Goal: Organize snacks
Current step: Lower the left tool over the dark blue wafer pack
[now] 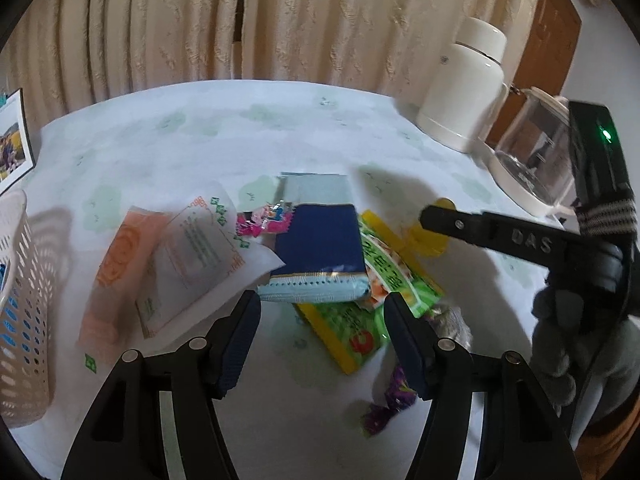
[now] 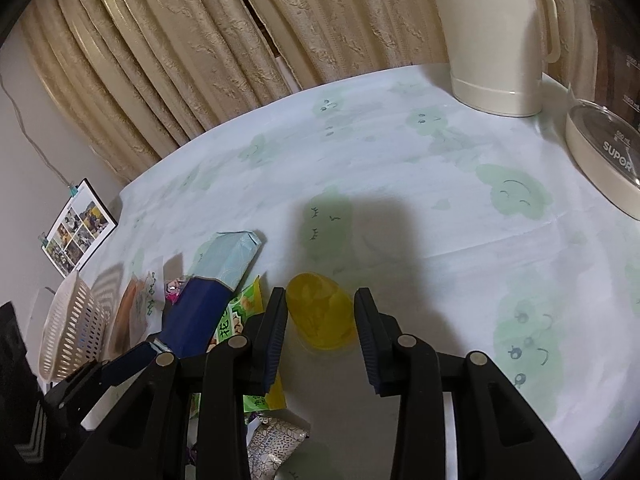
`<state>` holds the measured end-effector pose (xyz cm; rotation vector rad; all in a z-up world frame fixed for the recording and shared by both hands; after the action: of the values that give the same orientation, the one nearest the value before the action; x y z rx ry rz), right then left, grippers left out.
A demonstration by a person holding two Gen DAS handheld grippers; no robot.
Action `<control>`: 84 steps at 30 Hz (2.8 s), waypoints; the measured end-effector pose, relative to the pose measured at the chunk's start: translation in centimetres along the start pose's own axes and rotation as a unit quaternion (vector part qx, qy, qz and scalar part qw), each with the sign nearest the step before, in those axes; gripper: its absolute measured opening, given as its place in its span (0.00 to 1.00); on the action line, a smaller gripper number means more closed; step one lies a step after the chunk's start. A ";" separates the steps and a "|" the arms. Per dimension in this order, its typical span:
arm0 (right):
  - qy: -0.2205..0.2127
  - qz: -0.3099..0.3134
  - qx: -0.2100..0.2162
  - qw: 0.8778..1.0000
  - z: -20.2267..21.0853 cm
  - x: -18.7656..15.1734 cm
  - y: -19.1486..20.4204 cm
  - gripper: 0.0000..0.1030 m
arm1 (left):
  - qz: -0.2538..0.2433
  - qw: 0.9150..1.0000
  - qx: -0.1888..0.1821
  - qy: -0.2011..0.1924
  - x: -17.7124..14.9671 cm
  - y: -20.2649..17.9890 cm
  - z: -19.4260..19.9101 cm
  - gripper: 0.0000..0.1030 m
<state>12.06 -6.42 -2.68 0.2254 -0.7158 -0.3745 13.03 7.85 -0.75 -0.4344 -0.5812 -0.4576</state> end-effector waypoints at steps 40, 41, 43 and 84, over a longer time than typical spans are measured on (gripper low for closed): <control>-0.015 -0.031 -0.016 0.999 -0.1 1.4 -2.5 0.30 | 0.004 1.000 -0.026 0.002 4.4 -3.3 -1.2 0.63; -0.016 -0.036 -0.016 0.999 0.0 1.5 -2.7 0.30 | 0.002 1.000 -0.022 0.006 4.6 -3.5 -1.7 0.63; -0.016 -0.042 -0.017 0.999 0.0 1.6 -3.2 0.30 | 0.003 1.000 -0.013 0.011 4.8 -3.7 -2.5 0.63; -0.020 -0.049 -0.008 0.999 0.5 1.7 -2.9 0.29 | 0.091 0.995 -0.016 -0.032 5.9 -0.3 -2.8 0.44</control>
<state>12.14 -9.83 -2.26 0.2384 -0.7429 -0.4797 18.45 4.48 0.82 -0.5300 -0.5913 -0.2789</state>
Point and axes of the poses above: each gripper's, at about its wrist camera, not at the fingertips, and z roughly against the way its jaws point, y to its left, x to its top, the point moved 6 cm from there along -z, roughly the way its jaws point, and after that the axes turned 2 degrees about -x, right-handed, at the moved point
